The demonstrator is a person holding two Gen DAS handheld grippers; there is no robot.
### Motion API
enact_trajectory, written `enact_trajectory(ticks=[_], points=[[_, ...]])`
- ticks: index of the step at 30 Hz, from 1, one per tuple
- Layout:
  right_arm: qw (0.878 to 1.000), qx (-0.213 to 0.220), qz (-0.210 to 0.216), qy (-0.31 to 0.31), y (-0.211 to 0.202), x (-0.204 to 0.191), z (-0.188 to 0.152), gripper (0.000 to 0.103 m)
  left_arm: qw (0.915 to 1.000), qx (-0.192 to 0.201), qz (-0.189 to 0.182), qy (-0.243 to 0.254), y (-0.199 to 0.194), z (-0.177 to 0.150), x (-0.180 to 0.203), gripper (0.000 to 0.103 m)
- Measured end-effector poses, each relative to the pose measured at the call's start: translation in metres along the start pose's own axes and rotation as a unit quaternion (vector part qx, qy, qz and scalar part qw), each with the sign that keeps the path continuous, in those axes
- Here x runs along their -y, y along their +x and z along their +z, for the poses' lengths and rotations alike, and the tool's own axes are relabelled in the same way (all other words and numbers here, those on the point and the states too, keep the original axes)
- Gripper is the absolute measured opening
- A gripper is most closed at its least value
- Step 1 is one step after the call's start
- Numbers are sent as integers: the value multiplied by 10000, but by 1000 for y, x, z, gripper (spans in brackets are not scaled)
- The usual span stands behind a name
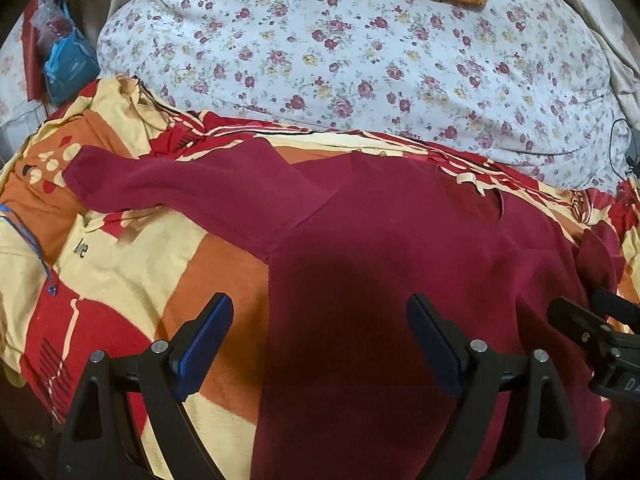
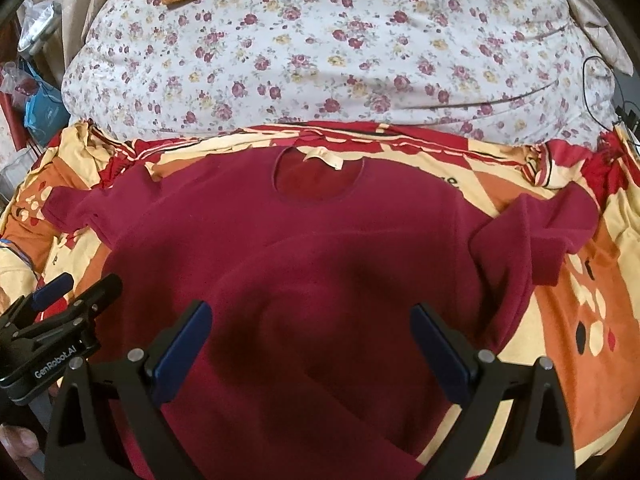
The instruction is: Fold small clothes
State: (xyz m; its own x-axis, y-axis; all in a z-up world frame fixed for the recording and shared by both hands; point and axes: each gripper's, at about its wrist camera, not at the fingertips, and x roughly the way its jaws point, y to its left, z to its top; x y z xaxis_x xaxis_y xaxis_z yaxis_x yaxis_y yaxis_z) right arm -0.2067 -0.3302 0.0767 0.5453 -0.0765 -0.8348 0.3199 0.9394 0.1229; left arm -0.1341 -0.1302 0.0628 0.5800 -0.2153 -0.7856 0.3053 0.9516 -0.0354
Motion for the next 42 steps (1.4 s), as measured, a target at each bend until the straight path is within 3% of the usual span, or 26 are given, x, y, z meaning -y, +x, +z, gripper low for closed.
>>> enact_trajectory(ticks=[11, 42], points=[[9999, 78, -96, -9, 4, 2, 2, 101, 9998, -58, -108, -151, 5, 1, -1, 81], [9999, -10, -89, -140, 26, -16, 13, 101, 9997, -23, 191, -118, 11, 14, -17, 76]])
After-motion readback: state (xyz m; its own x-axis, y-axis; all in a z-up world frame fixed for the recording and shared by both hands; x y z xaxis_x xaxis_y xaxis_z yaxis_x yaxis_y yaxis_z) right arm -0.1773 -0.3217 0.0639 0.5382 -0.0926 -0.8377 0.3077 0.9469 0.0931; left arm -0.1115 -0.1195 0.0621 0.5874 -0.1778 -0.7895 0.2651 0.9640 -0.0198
